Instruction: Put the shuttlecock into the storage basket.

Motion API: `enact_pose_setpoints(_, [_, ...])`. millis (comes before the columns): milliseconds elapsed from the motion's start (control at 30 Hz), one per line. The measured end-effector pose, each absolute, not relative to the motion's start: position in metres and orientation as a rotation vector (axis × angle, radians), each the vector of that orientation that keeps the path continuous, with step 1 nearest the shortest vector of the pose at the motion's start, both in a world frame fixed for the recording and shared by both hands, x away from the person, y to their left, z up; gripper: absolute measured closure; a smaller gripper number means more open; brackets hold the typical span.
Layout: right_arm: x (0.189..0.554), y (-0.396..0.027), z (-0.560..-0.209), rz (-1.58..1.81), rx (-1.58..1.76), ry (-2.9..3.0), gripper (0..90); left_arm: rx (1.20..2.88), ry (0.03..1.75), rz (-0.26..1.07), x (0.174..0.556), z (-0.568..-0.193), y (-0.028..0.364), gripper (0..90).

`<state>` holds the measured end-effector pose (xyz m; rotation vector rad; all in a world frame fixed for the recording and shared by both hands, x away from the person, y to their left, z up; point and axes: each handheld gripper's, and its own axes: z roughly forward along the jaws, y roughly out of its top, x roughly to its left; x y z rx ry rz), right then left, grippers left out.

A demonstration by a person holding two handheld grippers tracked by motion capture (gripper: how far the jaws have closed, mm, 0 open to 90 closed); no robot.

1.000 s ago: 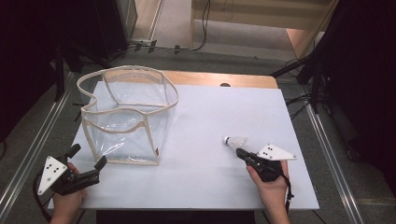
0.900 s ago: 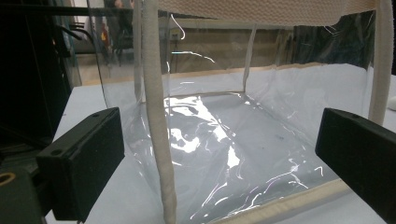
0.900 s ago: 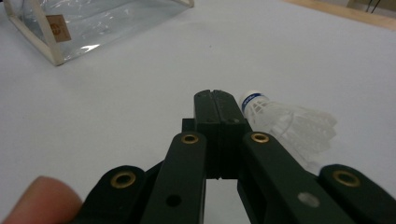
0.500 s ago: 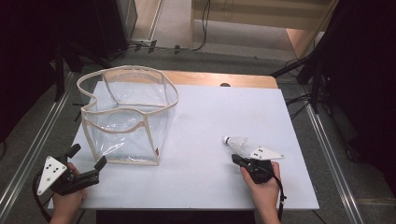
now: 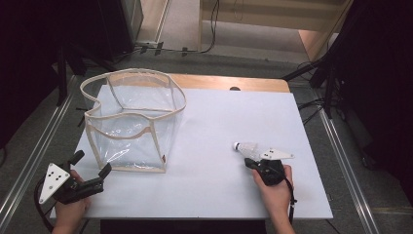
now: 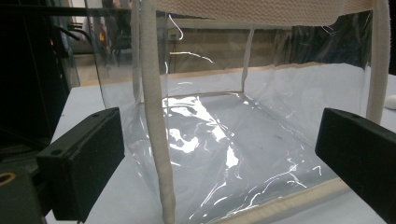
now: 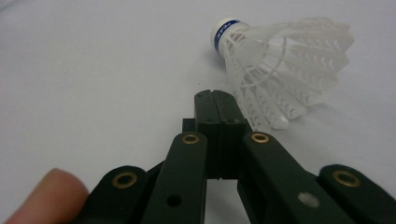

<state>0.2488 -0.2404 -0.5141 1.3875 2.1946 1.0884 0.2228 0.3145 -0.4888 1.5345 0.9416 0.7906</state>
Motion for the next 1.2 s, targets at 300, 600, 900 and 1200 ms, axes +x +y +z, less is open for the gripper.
enact_pose_setpoints(300, [0.269, -0.246, -0.508, 1.061, 1.406, 2.164, 87.7, 1.535, 0.942, 0.792, 0.223, -0.489, 0.314, 2.1])
enact_pose_setpoints(600, [0.289, -0.249, -0.510, 1.023, 1.453, 2.148, 87.7, 1.536, 0.941, 0.792, 0.223, -0.489, 0.314, 2.1])
enact_pose_setpoints(900, [0.309, -0.250, -0.510, 0.971, 1.497, 2.127, 87.6, 1.536, 0.942, 0.792, 0.223, -0.489, 0.314, 2.1])
enact_pose_setpoints(1200, [0.332, -0.245, -0.508, 0.934, 1.508, 2.139, 87.7, 1.538, 0.940, 0.791, 0.223, -0.489, 0.314, 2.1])
